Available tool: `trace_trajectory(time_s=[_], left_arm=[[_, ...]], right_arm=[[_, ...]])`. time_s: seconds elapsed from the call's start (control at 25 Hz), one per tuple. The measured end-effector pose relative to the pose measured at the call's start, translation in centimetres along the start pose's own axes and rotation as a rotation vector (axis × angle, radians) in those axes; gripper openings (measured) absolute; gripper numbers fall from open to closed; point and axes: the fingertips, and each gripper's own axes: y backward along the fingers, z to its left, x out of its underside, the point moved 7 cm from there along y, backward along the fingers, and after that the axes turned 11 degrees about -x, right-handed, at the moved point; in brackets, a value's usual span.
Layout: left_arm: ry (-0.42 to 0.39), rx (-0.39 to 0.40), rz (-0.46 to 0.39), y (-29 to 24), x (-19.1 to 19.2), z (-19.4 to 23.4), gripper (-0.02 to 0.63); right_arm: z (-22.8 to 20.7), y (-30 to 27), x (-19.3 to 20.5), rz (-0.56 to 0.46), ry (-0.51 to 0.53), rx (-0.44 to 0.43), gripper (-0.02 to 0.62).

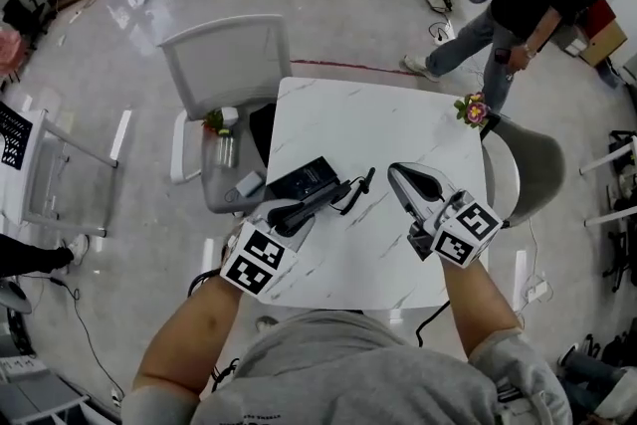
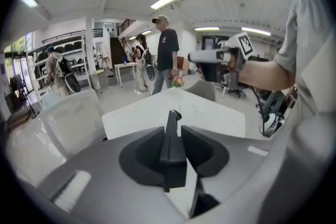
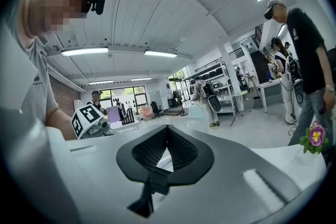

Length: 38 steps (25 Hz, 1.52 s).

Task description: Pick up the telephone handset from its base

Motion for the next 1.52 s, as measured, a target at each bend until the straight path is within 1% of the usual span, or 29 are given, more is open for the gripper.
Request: trace_trajectory(time_s=[0.12,0.32,0.52,0.68,0.92,1.04,1.12,1.28,1.4,1.52], left_arm=[[0.078,0.008,-0.046,3.7,-0.6,1.9,0.158],[0.157,-0.035,-0.127,11.0,-1.0,5.6,0.158],[0.159,-0.093,-0.175,19.0,-0.2,8.1,0.158],[0.173,-0.168,-0.201,25.3,0.8,9.6,0.158],[0.205,-0.24,-0.221,32.9,3.8,10.1,0.158],[0.237,-0.286,-0.232,36.4,5.6,10.1,0.158],[0.278,-0.323,-0.261,38.7,7.0,10.3,0.158],[0.387,-0.401,-0.355,43.7,9.6,10.8,0.158],[0.471,-0.449,-0.426,47.0,11.4,10.7,0.158],[0.542,-0.499,-0.478,49.5,12.9,10.5,0.158]], right_arm=[[1.6,-1.4,-1.6,-0.015,0.01,-0.026,0.003],[4.9,-4.8,-3.8,-0.039,0.039,-0.103,0.003],[9.2,-8.5,-5.4,-0.062,0.064,-0.191,0.003],[12.3,-12.6,-7.4,-0.069,0.095,-0.302,0.003],[17.5,-17.1,-9.0,-0.078,0.127,-0.441,0.003],[20.0,-18.8,-9.5,-0.078,0.137,-0.496,0.003],[21.4,-20.0,-9.7,-0.077,0.141,-0.531,0.003],[24.3,-22.6,-9.8,-0.078,0.144,-0.606,0.003],[26.2,-23.8,-9.9,-0.078,0.145,-0.648,0.003],[27.8,-24.8,-9.9,-0.077,0.148,-0.685,0.003]])
